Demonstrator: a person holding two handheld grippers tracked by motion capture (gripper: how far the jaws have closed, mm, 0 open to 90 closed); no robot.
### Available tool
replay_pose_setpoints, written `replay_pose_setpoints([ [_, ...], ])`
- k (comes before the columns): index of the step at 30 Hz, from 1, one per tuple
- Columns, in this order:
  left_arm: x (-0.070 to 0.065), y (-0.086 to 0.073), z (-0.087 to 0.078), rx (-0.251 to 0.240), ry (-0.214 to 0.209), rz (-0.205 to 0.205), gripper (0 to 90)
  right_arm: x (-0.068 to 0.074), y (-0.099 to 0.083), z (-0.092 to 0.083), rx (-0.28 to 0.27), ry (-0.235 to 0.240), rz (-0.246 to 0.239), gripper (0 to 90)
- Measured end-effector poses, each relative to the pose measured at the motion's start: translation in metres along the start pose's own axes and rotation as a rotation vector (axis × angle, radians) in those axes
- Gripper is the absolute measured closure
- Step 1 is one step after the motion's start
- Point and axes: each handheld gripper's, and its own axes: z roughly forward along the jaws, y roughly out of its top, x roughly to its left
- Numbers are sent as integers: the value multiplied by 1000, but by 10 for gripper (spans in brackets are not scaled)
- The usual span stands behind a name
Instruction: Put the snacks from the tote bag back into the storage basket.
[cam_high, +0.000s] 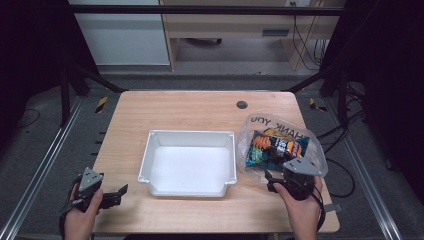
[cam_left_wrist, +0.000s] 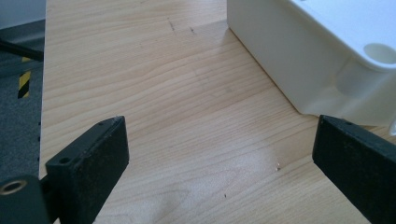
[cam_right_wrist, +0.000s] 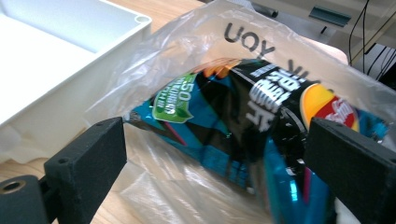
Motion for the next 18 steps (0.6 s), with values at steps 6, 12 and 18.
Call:
replay_pose_setpoints([
  [6, -1, 0, 0, 0, -7, -5, 33, -9, 10, -8, 44, 89, -19, 78],
  [12, -1, 0, 0, 2, -16, 7, 34, -19, 22, -11, 90, 98, -71, 97],
  [18, -1, -1, 1, 3, -26, -13, 36, -27, 34, 0, 123, 193, -60, 113],
])
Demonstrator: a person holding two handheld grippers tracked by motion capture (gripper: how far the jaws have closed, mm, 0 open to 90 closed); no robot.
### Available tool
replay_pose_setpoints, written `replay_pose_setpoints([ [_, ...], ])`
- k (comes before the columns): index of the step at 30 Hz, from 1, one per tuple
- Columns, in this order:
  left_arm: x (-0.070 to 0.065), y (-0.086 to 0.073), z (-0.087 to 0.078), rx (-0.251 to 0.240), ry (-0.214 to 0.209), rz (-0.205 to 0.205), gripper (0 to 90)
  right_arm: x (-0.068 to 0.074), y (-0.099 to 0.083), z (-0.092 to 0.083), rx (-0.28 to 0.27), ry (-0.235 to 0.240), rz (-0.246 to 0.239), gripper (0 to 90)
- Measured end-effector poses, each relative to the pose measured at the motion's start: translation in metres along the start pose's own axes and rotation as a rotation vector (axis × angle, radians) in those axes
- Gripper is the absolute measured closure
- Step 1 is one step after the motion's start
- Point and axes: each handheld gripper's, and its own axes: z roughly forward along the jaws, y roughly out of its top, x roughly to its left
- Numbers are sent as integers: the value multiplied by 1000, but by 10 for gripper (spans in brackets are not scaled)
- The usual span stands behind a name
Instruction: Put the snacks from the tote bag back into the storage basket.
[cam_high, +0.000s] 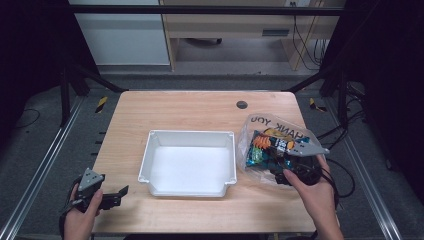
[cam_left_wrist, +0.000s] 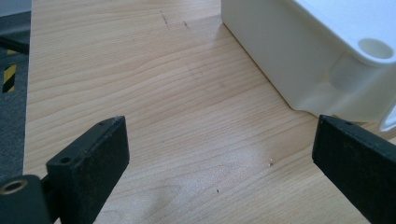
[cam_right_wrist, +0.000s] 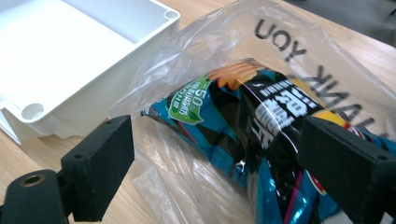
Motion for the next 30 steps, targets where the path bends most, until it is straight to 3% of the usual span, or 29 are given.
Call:
replay_pose_setpoints([
  [4, -1, -2, -6, 2, -21, -15, 37, -4, 4, 7, 6, 37, 32, 125],
  [8, -4, -4, -14, -21, -40, -29, 37, -16, 6, 14, 40, 23, 56, 134],
  [14, -3, -3, -16, -12, -32, -18, 34, -20, 16, 10, 35, 4, 15, 132],
  [16, 0, -3, -17, -17, -2, -21, 34, -22, 23, 6, 54, -8, -8, 127],
  [23, 3, -2, -21, -26, 14, -14, 33, -32, 36, 4, 85, -38, -35, 120],
  [30, 4, -3, -20, -14, 23, -4, 33, -43, 52, 12, 119, -25, -62, 121],
])
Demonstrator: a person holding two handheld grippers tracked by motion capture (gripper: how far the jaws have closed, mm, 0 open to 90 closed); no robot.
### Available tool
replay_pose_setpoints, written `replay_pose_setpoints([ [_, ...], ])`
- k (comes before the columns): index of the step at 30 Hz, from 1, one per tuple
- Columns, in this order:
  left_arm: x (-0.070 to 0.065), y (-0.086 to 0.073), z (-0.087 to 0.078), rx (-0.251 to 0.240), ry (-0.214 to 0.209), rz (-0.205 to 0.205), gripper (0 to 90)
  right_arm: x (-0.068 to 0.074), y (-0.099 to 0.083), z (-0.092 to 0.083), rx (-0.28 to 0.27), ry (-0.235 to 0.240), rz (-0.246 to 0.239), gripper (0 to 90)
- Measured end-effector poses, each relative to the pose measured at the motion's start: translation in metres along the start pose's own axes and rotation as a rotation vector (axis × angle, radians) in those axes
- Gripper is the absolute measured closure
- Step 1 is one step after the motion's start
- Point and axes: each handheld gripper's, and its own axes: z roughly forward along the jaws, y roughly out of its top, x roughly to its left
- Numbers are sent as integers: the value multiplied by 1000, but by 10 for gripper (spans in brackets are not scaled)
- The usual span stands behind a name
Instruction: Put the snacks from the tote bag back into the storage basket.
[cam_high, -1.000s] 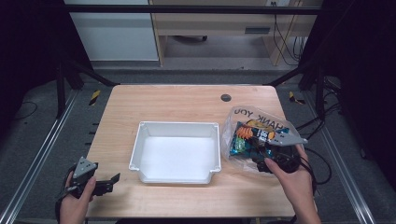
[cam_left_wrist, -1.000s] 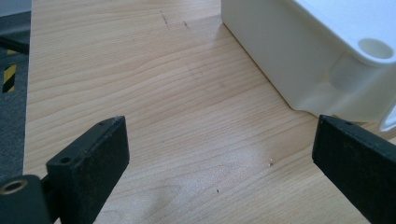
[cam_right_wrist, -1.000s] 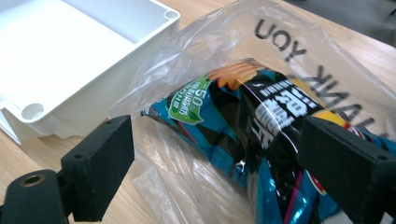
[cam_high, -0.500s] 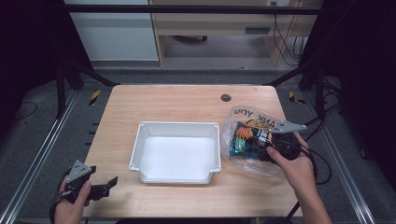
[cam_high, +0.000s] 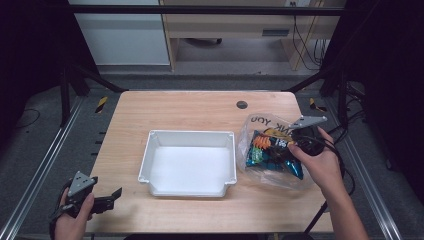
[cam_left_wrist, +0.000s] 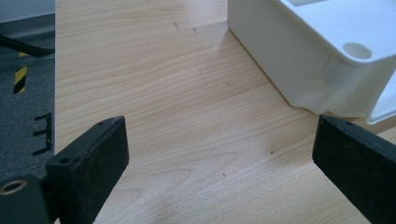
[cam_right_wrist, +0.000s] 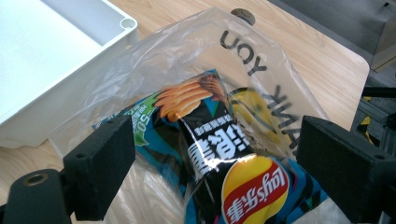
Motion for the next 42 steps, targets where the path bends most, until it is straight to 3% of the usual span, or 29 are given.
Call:
replay_pose_setpoints([
  [14, 4, 1, 8, 23, 5, 7, 33, -13, 22, 18, 84, 28, -97, 133],
  [22, -4, 1, 11, 59, 22, 49, 34, -18, 23, 30, 130, 36, -156, 133],
  [26, -4, 0, 10, 63, 29, 57, 33, -19, 25, 35, 117, 10, -172, 133],
  [30, -4, 0, 10, 62, 35, 58, 33, -18, 26, 36, 84, -33, -152, 142],
  [33, -4, -1, 10, 65, 35, 62, 33, -18, 26, 37, 85, -32, -158, 144],
  [42, -4, -2, 12, 70, 52, 55, 33, -16, 26, 34, 96, 28, -189, 134],
])
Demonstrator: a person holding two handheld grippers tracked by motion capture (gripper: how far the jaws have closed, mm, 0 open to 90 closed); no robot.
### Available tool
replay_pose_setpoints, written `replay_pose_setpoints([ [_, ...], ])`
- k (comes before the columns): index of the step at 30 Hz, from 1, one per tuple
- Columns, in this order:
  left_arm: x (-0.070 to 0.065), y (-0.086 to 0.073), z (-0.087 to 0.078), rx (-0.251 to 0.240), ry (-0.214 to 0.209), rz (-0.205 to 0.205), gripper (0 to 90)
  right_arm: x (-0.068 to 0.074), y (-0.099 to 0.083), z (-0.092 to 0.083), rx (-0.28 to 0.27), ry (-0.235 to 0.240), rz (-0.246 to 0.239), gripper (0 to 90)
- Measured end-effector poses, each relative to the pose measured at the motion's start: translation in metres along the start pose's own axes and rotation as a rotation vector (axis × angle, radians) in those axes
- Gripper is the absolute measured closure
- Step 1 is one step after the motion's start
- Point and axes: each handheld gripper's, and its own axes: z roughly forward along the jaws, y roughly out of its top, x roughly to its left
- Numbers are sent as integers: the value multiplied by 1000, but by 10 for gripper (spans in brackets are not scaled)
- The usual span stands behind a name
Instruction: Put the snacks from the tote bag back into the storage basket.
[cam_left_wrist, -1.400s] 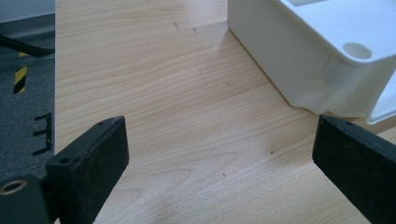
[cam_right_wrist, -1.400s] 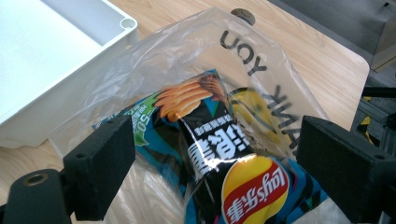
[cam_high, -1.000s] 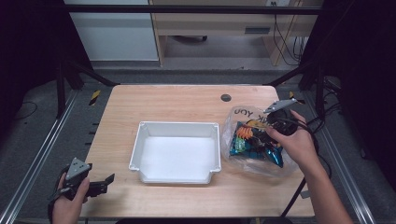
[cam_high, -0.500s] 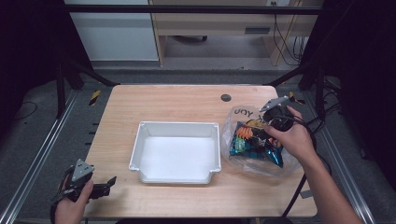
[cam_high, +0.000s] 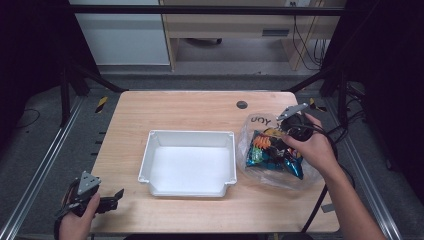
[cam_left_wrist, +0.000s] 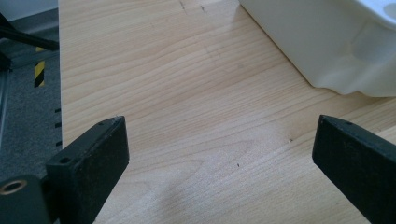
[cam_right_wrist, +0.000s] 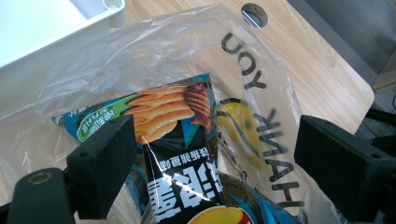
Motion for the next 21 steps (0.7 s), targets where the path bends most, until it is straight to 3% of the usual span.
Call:
replay_pose_setpoints([
  [5, -1, -2, 3, 33, 10, 14, 34, -1, -2, 1, -4, -1, -3, 134],
  [13, 0, -3, 3, 34, 8, 17, 34, 4, -7, 14, 19, -16, -18, 135],
  [21, -1, 0, 4, 31, -5, 32, 33, 8, -10, 28, 34, 12, -41, 143],
])
